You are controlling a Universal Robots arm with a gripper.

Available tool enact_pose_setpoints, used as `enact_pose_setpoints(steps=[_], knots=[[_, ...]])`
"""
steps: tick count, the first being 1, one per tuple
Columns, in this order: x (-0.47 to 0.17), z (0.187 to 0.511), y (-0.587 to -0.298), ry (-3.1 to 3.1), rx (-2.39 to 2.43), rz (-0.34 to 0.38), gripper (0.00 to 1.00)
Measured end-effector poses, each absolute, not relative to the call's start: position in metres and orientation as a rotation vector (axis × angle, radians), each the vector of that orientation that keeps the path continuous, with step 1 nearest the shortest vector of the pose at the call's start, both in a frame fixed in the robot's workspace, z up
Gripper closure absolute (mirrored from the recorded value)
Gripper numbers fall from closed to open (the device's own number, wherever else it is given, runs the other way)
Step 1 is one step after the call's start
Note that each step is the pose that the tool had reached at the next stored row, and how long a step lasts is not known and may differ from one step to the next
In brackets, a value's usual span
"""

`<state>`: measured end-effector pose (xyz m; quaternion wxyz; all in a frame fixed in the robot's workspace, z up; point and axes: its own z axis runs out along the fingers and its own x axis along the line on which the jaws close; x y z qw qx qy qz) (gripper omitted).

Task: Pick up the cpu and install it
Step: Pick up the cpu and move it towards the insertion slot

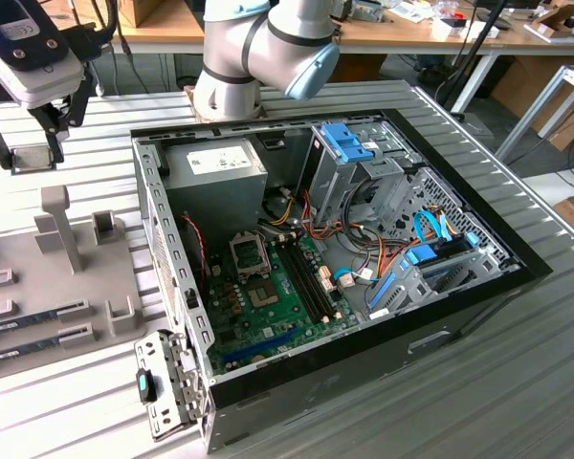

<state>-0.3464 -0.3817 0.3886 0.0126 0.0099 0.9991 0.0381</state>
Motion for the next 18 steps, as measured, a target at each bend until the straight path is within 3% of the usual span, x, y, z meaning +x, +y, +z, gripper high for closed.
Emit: enact_pose_setpoints(steps=[18], knots=[[-0.329, 0.389, -0.382, 3.114, 0.031, 0.119, 0.53]])
